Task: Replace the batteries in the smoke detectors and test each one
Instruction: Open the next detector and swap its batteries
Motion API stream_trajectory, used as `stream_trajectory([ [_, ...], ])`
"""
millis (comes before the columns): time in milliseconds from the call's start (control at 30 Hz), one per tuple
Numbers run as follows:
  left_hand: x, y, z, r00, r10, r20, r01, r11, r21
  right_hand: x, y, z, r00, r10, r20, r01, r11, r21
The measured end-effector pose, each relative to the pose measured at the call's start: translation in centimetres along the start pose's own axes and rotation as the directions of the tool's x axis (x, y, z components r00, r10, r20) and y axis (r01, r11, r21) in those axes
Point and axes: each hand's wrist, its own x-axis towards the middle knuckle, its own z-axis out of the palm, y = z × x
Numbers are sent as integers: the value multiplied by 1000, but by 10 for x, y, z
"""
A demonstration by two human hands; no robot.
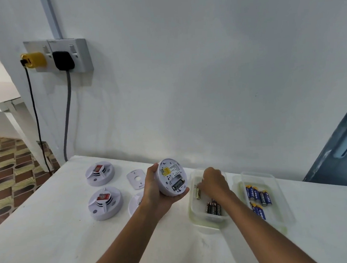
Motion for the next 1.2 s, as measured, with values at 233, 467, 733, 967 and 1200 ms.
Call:
stream_trajectory([
  [233,6,5,-2,1000,-1,-11,0,1000,-12,-36,-19,-25,929,-250,-272,367,546,753],
  [467,-4,4,6,999,-10,49,11,1000,-15,-50,-27,0,864,-375,-337,504,614,607],
  [733,-9,4,4,999,-11,50,12,1000,-17,-61,-38,9,880,-293,-373,472,615,632],
  [967,-18,6,16,994,29,110,-29,1000,3,-64,-47,6,996,-39,75,-58,324,944],
  [1200,-33,17,22,978,-6,209,-7,998,59,-65,-52,-5,985,-147,90,-44,287,957],
])
